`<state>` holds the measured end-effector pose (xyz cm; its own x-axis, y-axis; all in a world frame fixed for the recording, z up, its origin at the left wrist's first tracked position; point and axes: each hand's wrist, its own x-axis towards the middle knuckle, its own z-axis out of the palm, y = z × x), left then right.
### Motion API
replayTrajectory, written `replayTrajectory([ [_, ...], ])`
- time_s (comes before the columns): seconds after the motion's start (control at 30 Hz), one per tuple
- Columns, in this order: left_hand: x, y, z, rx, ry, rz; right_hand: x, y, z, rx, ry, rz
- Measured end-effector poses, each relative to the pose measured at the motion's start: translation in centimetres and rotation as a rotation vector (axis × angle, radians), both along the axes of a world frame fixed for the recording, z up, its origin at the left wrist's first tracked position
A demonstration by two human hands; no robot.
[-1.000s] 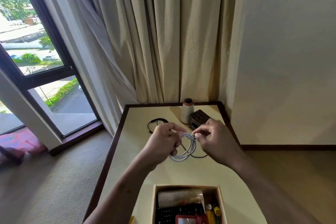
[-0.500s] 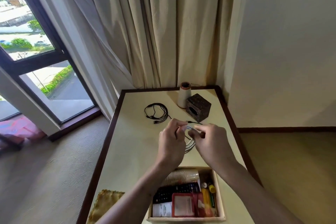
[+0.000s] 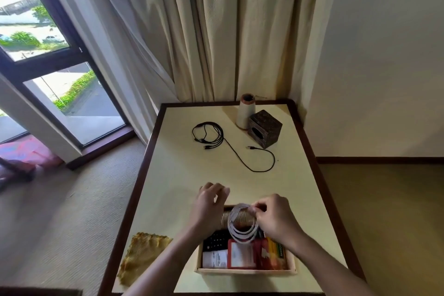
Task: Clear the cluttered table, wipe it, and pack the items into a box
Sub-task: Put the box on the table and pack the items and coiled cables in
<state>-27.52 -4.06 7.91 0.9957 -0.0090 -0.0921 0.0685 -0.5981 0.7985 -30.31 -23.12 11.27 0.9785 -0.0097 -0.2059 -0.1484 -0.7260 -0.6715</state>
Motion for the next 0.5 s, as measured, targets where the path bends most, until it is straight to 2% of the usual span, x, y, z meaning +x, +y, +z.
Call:
replayTrajectory([
  [0.07,0.2,1.5,-2.6,0.108,0.061,0.067,-1.0,1.3,-2.0,0.001,0.047,0.04],
  [0.13,0.7,2.0,-4.6,0.055,0.182,0.111,-1.9,2.9,-3.6,0.006,0.084,0.069],
  [0.23,0.9,1.7,-6.5,-0.049,0.238,0.172,-2.5,5.0,-5.3,-0.026,0.094,0.111],
  [0.4,1.0,1.5,-7.7,-0.094,0.252,0.22,-2.1,5.8,-6.6,-0.025,-0.032,0.148],
  [0.5,0.7,1.4,-7.7,-0.074,0.245,0.202,-2.7,5.7,-8.0,-0.175,-0.147,0.281],
])
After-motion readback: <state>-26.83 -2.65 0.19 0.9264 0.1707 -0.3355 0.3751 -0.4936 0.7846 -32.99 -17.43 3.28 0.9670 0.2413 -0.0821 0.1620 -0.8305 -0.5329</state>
